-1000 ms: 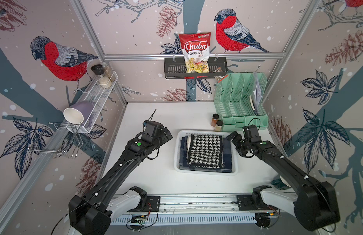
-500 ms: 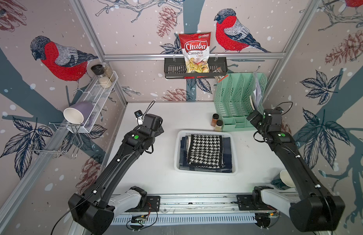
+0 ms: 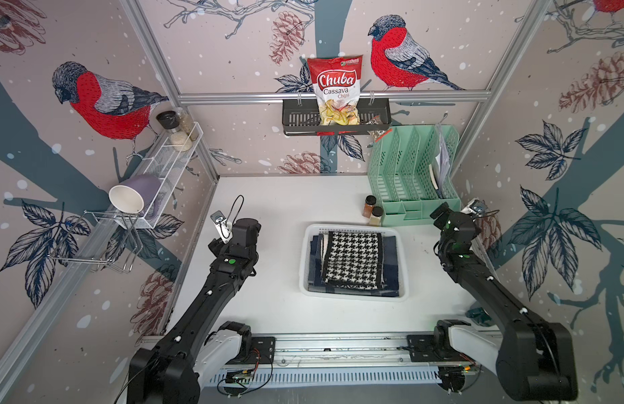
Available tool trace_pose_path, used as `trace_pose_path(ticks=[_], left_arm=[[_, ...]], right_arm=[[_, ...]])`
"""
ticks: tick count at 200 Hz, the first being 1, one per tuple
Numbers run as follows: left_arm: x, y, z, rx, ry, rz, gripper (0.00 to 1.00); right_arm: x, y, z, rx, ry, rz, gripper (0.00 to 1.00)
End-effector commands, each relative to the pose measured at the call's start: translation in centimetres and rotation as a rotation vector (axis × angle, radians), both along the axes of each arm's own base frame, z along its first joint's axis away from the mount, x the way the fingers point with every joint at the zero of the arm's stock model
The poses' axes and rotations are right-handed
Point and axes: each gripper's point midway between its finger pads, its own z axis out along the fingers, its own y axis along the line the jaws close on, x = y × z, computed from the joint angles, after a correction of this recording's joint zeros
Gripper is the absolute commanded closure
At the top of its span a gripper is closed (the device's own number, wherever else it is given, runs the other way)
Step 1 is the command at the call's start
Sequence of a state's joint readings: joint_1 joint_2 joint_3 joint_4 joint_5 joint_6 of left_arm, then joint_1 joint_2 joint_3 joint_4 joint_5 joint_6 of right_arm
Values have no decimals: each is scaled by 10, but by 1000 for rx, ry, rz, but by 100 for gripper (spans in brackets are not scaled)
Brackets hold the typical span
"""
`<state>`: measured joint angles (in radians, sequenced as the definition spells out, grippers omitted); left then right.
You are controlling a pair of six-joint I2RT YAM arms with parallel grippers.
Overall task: Put the folded scarf in the basket
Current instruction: Reset both arms
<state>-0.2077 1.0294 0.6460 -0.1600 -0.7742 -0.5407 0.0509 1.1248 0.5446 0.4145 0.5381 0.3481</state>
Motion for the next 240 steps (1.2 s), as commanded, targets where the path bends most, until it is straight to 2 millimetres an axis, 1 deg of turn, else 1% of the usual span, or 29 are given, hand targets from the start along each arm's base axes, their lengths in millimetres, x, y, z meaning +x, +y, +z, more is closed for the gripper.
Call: trace_pose_path(ticks=[1, 15, 26, 35, 44, 47, 61, 69, 82, 87, 101, 111, 122, 147, 166, 174, 188, 199, 210, 214, 219, 228, 240], left_arm=[[12, 21, 7, 100, -42, 126, 5], [13, 30, -14, 101, 36, 192, 5], [18, 32, -24, 105, 42, 199, 6], [23, 30, -28, 106, 23, 182, 6], [27, 29, -29, 107, -1, 174, 8], [29, 29, -29, 111, -6, 172, 8], [35, 28, -32, 132, -19, 153, 8], [38, 27, -37, 154, -17, 135, 9], [38, 27, -45, 193, -3, 109, 9], [36, 31, -49, 196, 4, 121, 10], [28, 39, -61, 140, -21, 175, 12], [27, 39, -68, 111, -34, 169, 13], [32, 35, -70, 110, -51, 132, 13], [53, 20, -70, 151, -19, -13, 11], [73, -1, -69, 163, -27, -181, 11], [79, -7, -68, 169, -34, -227, 5], [90, -15, -68, 179, -29, -279, 5], [95, -17, -69, 193, -18, -296, 5], [97, -21, -69, 207, -37, -330, 5], [95, -21, -70, 212, -52, -333, 5], [93, -21, -66, 219, -82, -333, 5], [91, -24, -67, 201, -82, -361, 7], [84, -27, -63, 202, -126, -385, 9]], right_arm=[[-1, -11, 7, -67, -72, -64, 0], [2, -12, -7, -69, -43, -71, 0], [3, -14, -16, -69, -23, -82, 0], [2, -14, -20, -72, -29, -83, 0], [1, -13, -17, -78, -60, -78, 0], [3, -13, -25, -81, -39, -76, 0], [6, -11, -32, -82, -34, -63, 0], [7, -8, -35, -85, -40, -49, 0], [5, -6, -36, -96, -70, -45, 0], [4, -5, -35, -109, -72, -43, 0], [4, -4, -31, -130, -96, -36, 0], [3, -3, -27, -149, -109, -29, 0], [2, -2, -25, -163, -125, -21, 0], [2, 3, -22, -174, -145, 12, 0], [-1, 5, -20, -178, -162, 17, 0], [-3, 4, -21, -178, -156, 7, 0], [-5, 5, -26, -177, -116, -9, 0], [-9, 7, -29, -183, -100, -11, 0], [-12, 9, -31, -187, -95, -10, 0], [-13, 9, -30, -186, -98, -12, 0], [-14, 9, -31, -187, -96, -14, 0], [-15, 9, -32, -186, -96, -20, 0], [-17, 11, -33, -186, -94, -15, 0]])
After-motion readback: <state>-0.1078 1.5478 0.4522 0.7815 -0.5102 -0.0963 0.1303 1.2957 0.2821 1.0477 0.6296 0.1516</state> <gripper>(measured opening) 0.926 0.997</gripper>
